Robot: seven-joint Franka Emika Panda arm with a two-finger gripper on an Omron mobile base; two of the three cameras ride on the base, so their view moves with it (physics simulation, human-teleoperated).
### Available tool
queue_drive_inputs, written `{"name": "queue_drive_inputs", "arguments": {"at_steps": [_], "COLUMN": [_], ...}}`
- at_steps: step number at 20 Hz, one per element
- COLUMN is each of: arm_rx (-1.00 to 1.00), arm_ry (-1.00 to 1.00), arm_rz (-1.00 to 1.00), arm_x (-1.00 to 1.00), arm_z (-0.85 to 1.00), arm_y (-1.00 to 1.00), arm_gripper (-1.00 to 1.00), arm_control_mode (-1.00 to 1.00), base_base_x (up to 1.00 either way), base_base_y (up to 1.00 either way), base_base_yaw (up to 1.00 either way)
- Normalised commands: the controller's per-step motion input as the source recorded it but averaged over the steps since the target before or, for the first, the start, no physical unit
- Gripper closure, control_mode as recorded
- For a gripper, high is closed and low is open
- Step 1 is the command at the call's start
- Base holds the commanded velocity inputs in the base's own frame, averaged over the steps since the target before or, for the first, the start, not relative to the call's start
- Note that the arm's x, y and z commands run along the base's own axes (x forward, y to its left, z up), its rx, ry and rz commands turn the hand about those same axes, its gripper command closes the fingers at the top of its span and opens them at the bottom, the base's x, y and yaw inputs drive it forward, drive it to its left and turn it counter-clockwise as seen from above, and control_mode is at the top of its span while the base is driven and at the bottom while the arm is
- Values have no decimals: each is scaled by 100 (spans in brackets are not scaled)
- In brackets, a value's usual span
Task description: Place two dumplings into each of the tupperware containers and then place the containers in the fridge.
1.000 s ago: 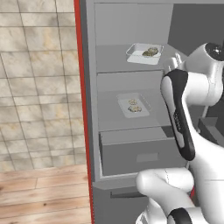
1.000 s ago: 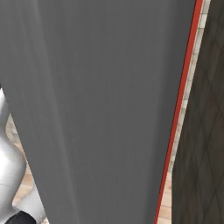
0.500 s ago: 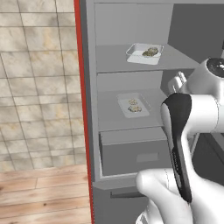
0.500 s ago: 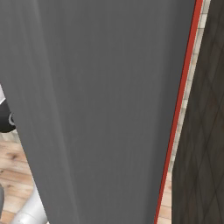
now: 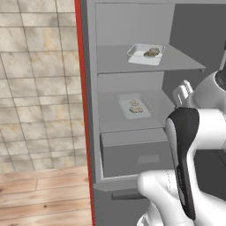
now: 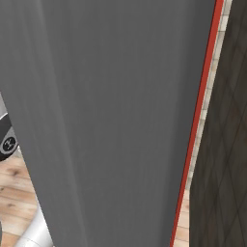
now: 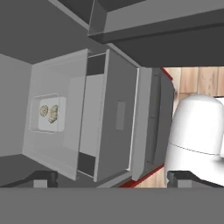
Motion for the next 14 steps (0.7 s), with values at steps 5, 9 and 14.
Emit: {"name": "queue_drive_inputs", "arguments": {"at_steps": [5,9,14], "arm_rx": [0,0,0], "arm_ry": [1,0,0], "arm_rz": [0,-1,-1], "arm_x": [-2,-45,-65], "arm_z": [-1,-11,-15], "arm_y": [0,-4,-3], "arm_gripper": [-100,-100,-100], "arm_control_mode": [-100,-100,-100], "base_base_x": [0,0,0], "base_base_y": [0,0,0], "base_base_yaw": [0,0,0]}}
